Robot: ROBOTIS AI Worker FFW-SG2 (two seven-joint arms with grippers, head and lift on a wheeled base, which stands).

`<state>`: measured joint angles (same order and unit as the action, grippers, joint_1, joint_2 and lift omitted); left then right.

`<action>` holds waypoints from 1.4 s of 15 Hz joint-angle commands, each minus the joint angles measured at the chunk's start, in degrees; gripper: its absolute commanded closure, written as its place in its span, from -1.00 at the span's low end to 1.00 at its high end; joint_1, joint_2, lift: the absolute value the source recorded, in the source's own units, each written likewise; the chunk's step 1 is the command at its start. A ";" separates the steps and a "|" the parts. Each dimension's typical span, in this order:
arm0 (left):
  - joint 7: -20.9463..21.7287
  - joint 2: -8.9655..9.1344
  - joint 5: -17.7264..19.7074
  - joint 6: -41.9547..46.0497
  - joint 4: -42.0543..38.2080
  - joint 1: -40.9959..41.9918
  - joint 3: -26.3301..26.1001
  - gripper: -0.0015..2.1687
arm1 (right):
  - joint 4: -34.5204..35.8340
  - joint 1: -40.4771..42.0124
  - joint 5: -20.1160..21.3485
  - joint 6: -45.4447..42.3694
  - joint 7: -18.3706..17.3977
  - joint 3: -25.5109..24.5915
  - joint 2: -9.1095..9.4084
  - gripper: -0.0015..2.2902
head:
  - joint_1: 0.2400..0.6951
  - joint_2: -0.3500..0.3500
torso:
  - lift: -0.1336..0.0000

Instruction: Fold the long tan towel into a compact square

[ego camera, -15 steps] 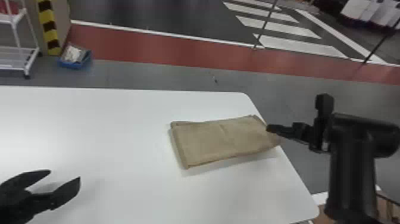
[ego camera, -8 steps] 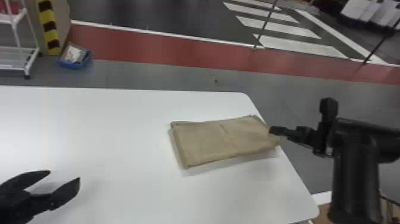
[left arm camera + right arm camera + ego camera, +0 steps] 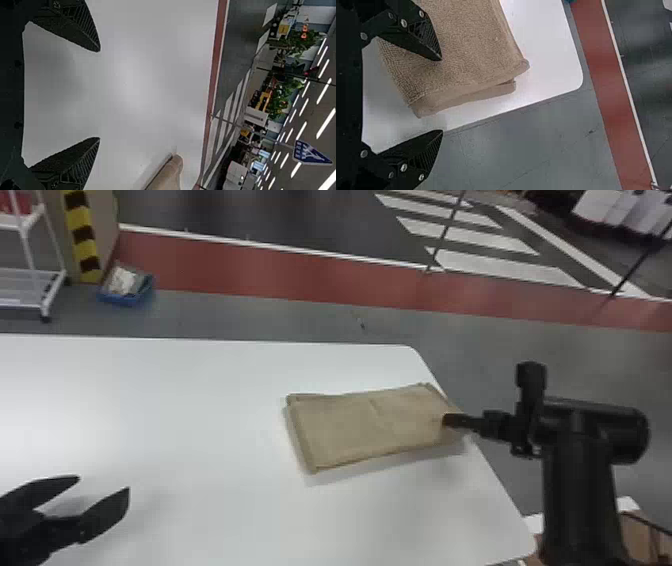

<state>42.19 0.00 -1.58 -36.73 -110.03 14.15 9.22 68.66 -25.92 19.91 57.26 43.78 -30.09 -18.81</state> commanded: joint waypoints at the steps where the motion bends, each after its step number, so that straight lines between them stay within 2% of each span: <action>1: 0.00 0.15 0.00 0.03 -0.01 0.00 0.01 -0.92 | -0.19 -0.01 -2.25 -0.52 0.60 -0.41 0.36 -0.37 | 1.00 -1.00 | -0.85; 2: 0.00 0.15 0.00 0.03 -0.01 0.09 0.01 -0.92 | -0.19 0.08 -2.33 -0.52 0.69 -0.06 0.36 -0.19 | 1.00 -1.00 | -0.85; 5: 0.09 0.15 0.00 0.03 -0.01 0.18 0.27 -0.92 | -0.19 0.26 -1.63 -0.52 0.78 0.29 0.71 -0.18 | 1.00 -1.00 | -0.85; 6: 0.17 0.15 0.00 0.03 -0.01 0.18 0.27 -0.92 | -0.19 0.26 -1.63 -0.52 0.78 0.29 0.80 -0.05 | 1.00 -1.00 | -0.85; 7: 0.26 0.15 0.00 0.03 -0.01 0.18 0.36 -0.92 | -0.19 0.26 -2.07 -0.34 0.87 -0.06 0.80 0.36 | 1.00 -1.00 | -0.85; 8: 0.26 0.15 0.00 0.03 -0.19 0.27 0.27 -0.92 | -0.02 0.26 -3.04 0.89 0.96 -1.03 0.80 0.55 | 1.00 -1.00 | -0.85; 10: 0.26 0.15 0.00 0.03 -0.36 0.35 0.27 -0.92 | 2.27 0.70 -5.76 1.94 1.75 -2.26 0.89 0.55 | 1.00 -1.00 | -0.85; 12: 0.26 0.15 0.00 0.03 -0.54 0.44 0.36 -0.92 | 8.24 2.10 -9.81 5.63 3.07 -4.19 1.15 0.55 | 1.00 -1.00 | -0.85; 13: 0.26 0.15 0.00 0.03 -0.71 0.53 0.54 -0.92 | 12.81 3.25 -12.88 9.15 4.74 -5.16 1.15 0.55 | 1.00 -1.00 | -0.85; 16: 0.35 0.15 0.09 -0.15 -0.89 0.44 1.06 -0.92 | 28.46 6.15 -20.09 23.39 5.44 -4.63 1.50 0.55 | 1.00 -0.98 | -0.85; 18: 0.35 0.15 0.09 -0.33 -1.15 0.44 1.06 -0.92 | 36.81 8.87 -20.09 26.38 6.14 -0.32 4.40 0.55 | 1.00 -0.89 | -0.85; 20: 0.35 0.15 0.18 -0.50 -1.77 0.62 1.33 -0.92 | 41.91 11.77 -17.01 26.02 6.14 7.85 6.69 0.55 | 1.00 -0.75 | -0.85; 21: 0.35 0.15 0.18 -0.50 -2.12 0.79 1.68 -0.92 | 43.49 12.21 -15.78 25.67 6.14 10.13 8.09 0.55 | 1.00 -0.68 | -0.85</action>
<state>42.54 0.00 -1.44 -37.15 -111.76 14.76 10.53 109.52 -14.81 2.26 83.39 49.94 -23.83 -12.52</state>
